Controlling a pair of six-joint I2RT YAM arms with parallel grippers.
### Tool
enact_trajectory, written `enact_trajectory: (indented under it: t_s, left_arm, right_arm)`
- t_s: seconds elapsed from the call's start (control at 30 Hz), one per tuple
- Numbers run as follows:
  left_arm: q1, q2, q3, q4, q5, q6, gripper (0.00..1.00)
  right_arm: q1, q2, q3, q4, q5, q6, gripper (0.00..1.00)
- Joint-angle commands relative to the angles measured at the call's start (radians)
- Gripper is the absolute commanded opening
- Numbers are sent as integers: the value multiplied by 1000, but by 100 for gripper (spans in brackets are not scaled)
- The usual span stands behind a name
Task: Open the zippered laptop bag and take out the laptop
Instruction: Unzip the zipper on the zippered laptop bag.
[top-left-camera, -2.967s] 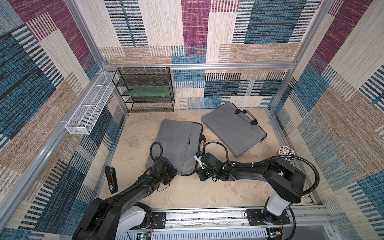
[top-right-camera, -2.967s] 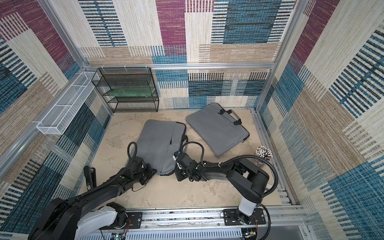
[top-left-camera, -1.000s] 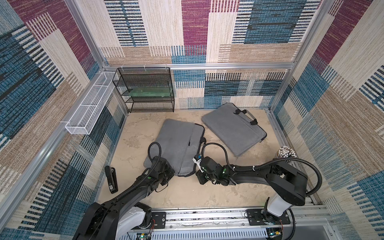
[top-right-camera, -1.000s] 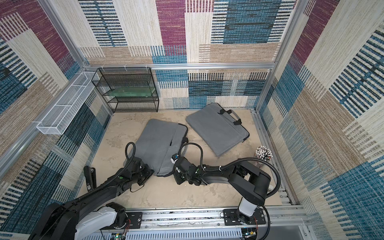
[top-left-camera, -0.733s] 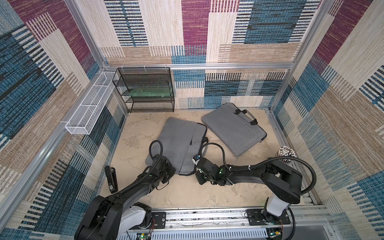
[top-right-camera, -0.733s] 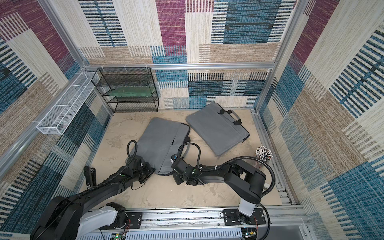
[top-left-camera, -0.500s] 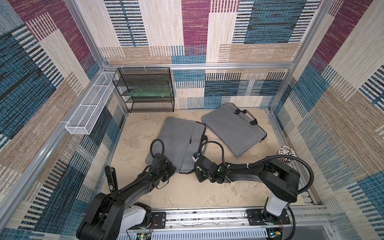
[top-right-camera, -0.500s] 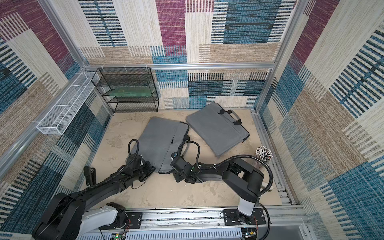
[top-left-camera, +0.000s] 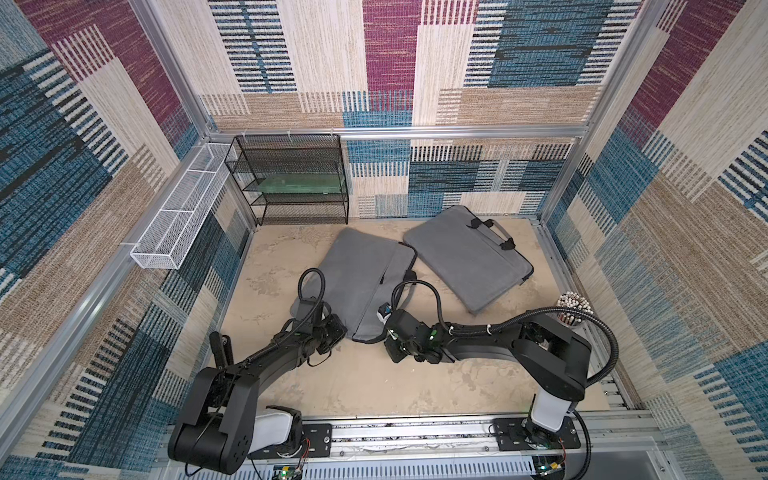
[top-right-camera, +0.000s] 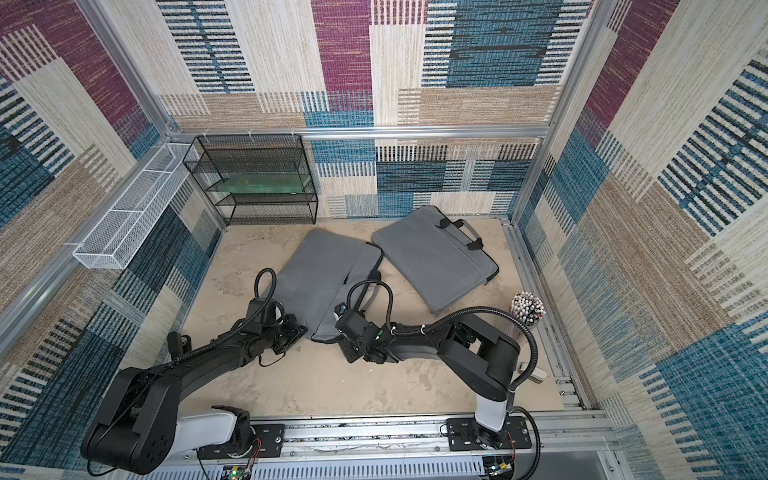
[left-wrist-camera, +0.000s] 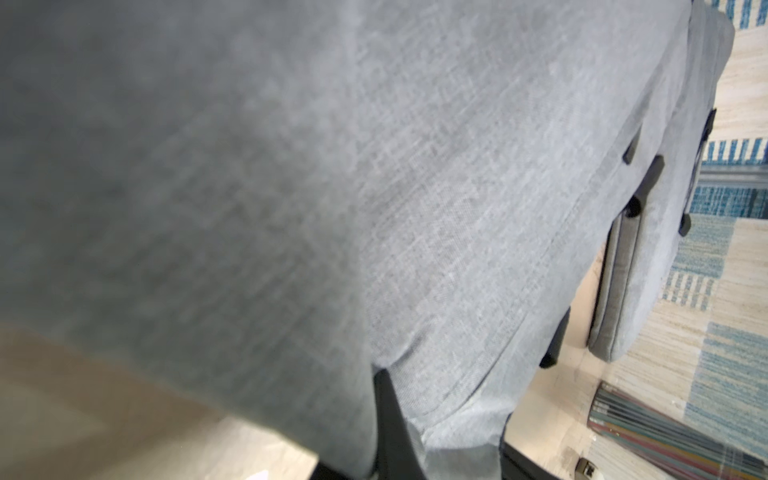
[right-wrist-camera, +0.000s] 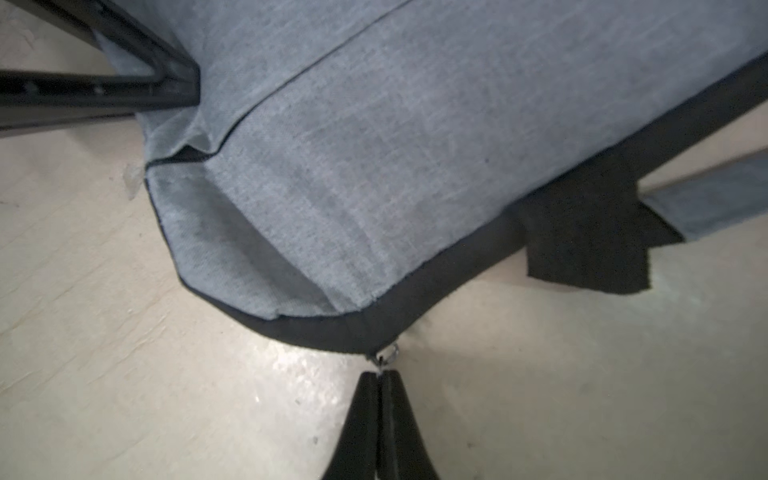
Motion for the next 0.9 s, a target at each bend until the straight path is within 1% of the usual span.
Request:
enact_trajectory:
  t_s: [0.0,0.03,0.07,0.17,0.2,0.23,0.27,0.4,0.57,0.7,0.87]
  left_arm:
    - [14,-2,5,-146,-122,6,30]
    - [14,-13,4,-159,-120,-3,39]
    - [14,-25,2,-175,-121,-10,46]
    - [14,-79,-26,-210,-118,-51,67]
    - [12,-103,-44,-209,-108,-72,73]
    - [8,-128,-64,-200,-98,-94,77]
    - [4,-152,-81,-190,-90,-112,78]
    - [-27,-241,-126,-181,-71,-173,78]
    - [-83,-301,-157,-180,-80,-232,70]
    - [-127,-294,-162,-148,-77,-253,64]
    - [-164,-244,-157,-96,-70,-264,54]
  right_arm:
    - [4,39,44,-43,-60,-13,0]
    - [4,50,58,-41,-68,-10,0]
    - [32,56,69,-40,-72,-6,0]
    - [46,72,99,-48,-79,-5,0]
    - [50,74,108,-52,-77,-6,0]
    - [53,76,110,-54,-78,-7,0]
    - [55,77,111,-54,-80,-8,0]
    - [57,67,102,-48,-96,-11,0]
    - [57,50,87,-28,-128,-25,0]
    - [59,45,82,-19,-146,-29,0]
    - [59,46,82,-15,-163,-34,0]
